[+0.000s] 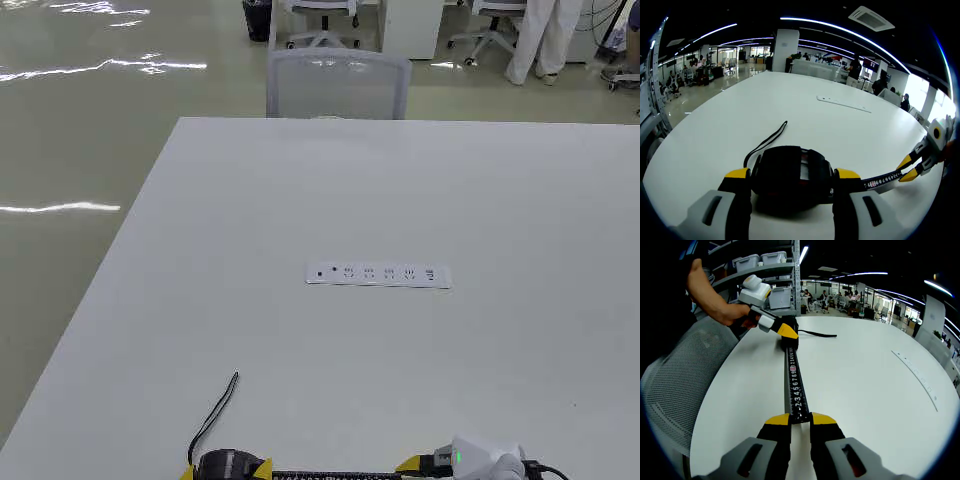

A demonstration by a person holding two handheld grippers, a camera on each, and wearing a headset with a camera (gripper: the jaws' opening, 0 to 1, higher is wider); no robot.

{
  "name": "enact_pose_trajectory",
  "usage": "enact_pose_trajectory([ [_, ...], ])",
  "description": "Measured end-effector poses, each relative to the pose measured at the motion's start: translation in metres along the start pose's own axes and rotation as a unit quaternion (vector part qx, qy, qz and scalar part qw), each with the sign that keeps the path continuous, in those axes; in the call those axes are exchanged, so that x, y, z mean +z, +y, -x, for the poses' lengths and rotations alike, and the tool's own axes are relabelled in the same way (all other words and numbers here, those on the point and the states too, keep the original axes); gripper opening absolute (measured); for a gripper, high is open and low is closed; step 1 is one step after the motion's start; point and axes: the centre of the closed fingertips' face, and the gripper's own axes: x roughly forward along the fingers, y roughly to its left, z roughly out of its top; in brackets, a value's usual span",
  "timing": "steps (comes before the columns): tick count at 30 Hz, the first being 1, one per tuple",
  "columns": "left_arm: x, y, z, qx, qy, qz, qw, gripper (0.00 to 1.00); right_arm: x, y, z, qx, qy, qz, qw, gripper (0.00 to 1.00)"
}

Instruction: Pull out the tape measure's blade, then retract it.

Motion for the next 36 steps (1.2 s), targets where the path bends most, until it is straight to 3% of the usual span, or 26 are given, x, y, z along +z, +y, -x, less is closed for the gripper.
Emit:
enact_pose_trajectory([
  [36,0.002,0.002,0.001,-0.009,0.010,0.019,0.9997,0.63,0.020,0.000,-0.014,0.005,-0.009,0.012,0.9999,0.12],
])
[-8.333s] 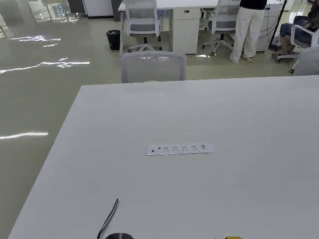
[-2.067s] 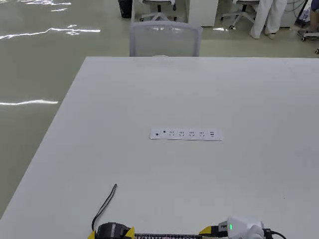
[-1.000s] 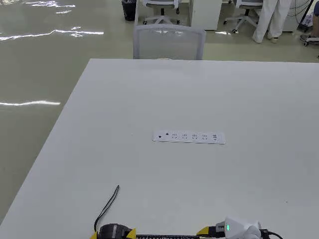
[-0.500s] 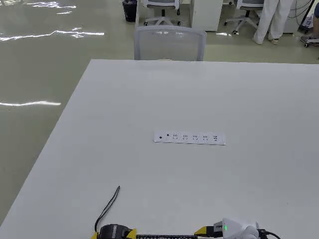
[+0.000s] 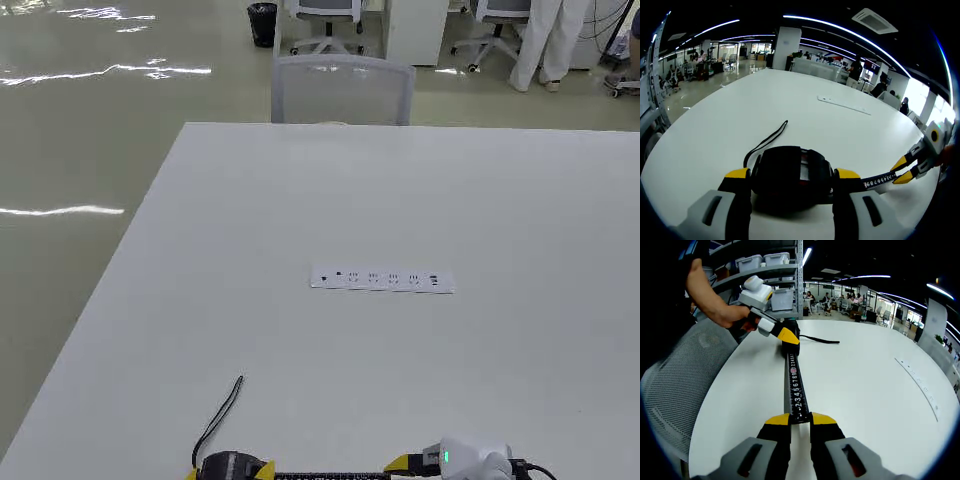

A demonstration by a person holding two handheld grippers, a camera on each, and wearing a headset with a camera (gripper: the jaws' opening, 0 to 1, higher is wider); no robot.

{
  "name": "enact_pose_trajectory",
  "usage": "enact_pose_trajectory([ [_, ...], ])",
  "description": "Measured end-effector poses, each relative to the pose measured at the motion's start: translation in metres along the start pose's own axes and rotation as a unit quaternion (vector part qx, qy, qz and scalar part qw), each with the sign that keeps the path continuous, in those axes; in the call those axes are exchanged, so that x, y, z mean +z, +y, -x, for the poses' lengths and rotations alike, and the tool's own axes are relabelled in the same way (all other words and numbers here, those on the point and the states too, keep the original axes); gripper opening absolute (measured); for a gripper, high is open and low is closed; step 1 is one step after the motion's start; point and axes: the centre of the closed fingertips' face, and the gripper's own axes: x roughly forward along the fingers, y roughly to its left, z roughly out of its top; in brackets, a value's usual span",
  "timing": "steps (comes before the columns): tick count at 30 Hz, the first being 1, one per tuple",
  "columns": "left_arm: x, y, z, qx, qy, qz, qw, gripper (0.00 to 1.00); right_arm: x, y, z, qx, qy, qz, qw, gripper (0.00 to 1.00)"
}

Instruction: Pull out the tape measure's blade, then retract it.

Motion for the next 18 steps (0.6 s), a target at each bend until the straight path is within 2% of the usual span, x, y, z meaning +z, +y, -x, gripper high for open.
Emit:
enact_pose_trajectory([
  [18,0.000,0.000,0.000,-0.003,0.001,-0.001,1.0000,0.63,0.009,0.003,-0.013,0.003,-0.004,-0.002,1.0000,0.12],
])
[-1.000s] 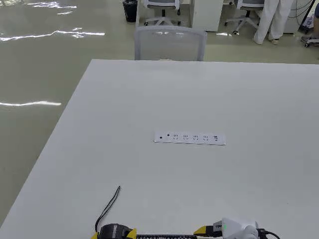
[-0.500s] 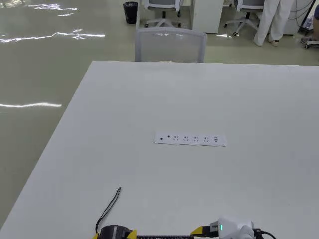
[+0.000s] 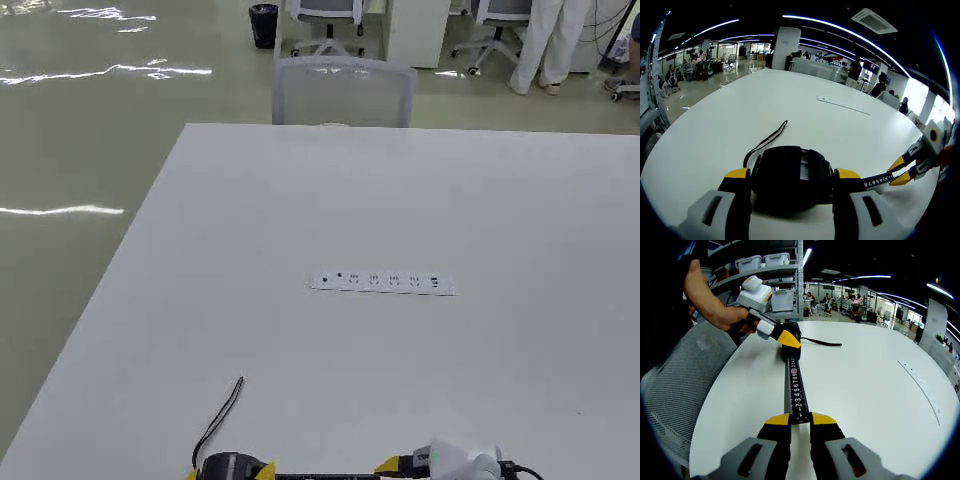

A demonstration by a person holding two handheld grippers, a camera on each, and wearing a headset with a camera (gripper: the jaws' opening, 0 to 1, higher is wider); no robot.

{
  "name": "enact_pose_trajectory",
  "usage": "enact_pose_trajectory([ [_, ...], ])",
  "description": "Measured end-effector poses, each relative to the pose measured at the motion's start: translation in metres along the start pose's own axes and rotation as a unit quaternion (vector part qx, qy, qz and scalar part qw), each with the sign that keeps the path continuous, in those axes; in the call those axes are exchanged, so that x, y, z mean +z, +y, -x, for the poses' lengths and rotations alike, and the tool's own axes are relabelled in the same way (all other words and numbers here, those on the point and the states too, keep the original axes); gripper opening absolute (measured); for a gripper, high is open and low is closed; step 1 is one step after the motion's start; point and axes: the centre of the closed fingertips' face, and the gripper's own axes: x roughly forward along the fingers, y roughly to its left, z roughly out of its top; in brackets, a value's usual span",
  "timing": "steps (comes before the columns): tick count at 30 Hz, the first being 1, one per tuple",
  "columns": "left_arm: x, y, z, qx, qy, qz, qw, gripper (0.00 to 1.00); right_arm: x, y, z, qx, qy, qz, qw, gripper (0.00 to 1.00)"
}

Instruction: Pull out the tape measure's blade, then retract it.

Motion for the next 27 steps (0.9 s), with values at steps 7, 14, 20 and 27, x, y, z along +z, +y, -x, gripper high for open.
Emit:
enact_pose_trajectory([
  [7,0.001,-0.001,0.001,-0.001,0.000,0.001,1.0000,0.63,0.005,0.001,-0.005,0.001,-0.003,0.000,1.0000,0.12],
  [14,-0.001,0.001,-0.001,-0.001,0.000,0.002,1.0000,0.63,0.007,0.002,-0.010,0.000,-0.004,-0.002,1.0000,0.12],
  [20,0.001,0.000,0.001,-0.002,0.001,0.002,1.0000,0.63,0.010,0.003,-0.014,0.001,-0.006,-0.002,1.0000,0.12],
  [27,0.000,0.001,0.001,-0.003,0.001,0.002,1.0000,0.63,0.013,0.005,-0.018,0.003,-0.008,-0.001,1.0000,0.12],
])
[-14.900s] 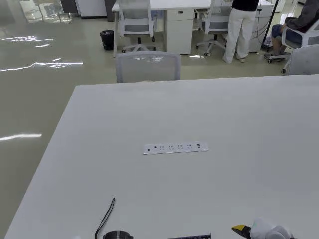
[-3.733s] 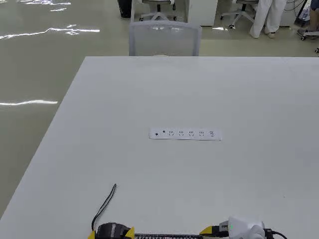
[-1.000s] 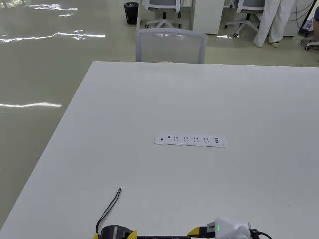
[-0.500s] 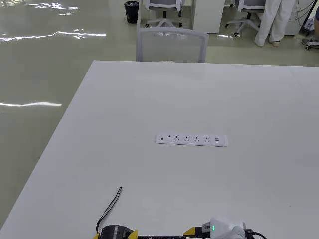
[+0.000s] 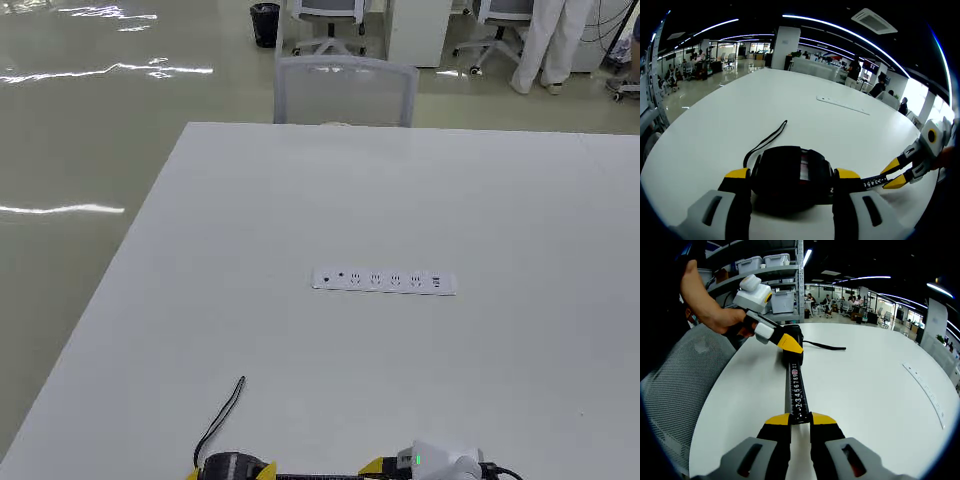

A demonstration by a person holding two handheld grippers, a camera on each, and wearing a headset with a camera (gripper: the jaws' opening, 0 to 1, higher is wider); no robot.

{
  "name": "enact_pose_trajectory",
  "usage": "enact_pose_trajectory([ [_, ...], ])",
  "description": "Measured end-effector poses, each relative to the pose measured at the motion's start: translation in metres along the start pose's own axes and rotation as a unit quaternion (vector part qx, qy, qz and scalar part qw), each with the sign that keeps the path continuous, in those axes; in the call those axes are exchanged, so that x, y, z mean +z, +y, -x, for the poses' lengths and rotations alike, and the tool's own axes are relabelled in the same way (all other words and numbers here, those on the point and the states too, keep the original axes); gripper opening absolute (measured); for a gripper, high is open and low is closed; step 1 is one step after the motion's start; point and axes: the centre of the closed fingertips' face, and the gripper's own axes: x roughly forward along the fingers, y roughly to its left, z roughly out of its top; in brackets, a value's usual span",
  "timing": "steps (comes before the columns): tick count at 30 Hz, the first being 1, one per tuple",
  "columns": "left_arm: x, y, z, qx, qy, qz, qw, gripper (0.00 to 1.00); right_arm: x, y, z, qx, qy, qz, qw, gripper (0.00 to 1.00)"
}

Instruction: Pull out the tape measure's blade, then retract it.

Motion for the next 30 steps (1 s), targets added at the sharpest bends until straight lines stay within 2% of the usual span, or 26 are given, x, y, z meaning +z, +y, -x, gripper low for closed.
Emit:
enact_pose_trajectory([
  [22,-0.001,0.000,0.000,-0.008,0.005,0.000,1.0000,0.63,0.010,0.002,-0.017,0.004,-0.009,0.004,0.9999,0.13],
  [30,0.000,0.000,0.001,-0.015,0.007,0.002,0.9999,0.63,0.019,0.004,-0.027,0.009,-0.013,0.008,0.9998,0.13],
])
